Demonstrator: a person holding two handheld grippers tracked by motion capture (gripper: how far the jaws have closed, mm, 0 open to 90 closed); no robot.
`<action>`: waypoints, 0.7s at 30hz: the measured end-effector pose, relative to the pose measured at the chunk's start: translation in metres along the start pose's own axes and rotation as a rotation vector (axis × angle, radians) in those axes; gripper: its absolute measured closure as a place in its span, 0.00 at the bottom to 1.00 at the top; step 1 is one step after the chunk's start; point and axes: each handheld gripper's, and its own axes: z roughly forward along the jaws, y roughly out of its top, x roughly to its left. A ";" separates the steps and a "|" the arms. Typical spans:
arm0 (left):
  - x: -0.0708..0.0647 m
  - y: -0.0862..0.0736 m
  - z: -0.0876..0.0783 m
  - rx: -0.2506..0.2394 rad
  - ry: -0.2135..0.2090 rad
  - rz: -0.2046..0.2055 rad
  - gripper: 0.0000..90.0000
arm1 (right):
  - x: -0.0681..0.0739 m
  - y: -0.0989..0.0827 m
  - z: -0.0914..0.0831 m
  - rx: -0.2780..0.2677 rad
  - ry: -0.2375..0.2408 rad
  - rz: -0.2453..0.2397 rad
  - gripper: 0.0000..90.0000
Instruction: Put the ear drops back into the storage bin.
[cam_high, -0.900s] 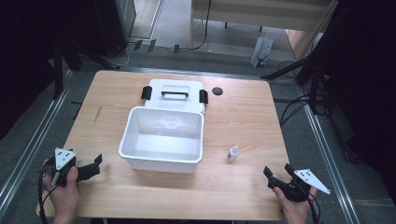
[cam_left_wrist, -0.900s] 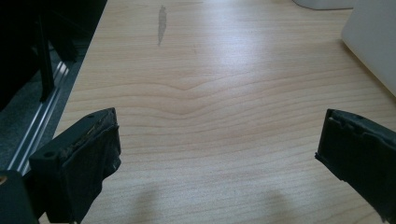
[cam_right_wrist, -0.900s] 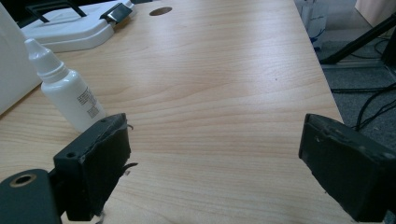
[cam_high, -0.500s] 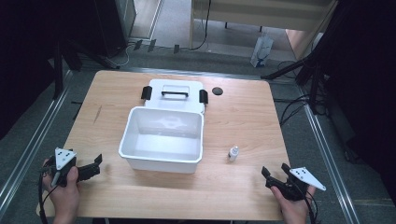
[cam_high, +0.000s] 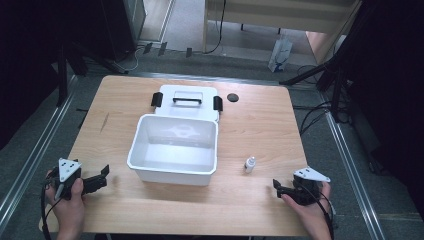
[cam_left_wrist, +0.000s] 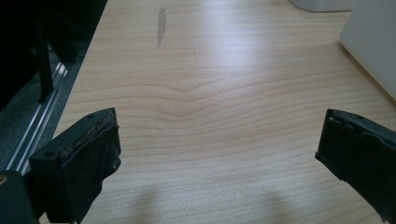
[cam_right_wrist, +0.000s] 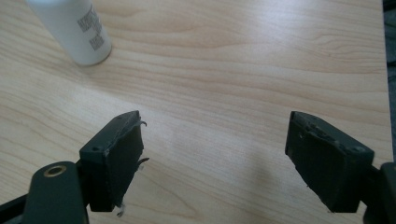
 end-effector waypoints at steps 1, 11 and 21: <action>0.000 0.000 0.000 0.001 0.001 0.000 0.00 | 0.001 0.003 0.000 0.027 -0.003 -0.010 0.21; 0.001 0.000 0.000 0.008 -0.002 -0.002 0.00 | 0.007 0.039 0.001 0.239 -0.016 -0.170 0.21; 0.000 0.000 0.000 0.006 0.001 0.004 0.00 | 0.018 0.068 0.009 0.399 0.018 -0.299 0.21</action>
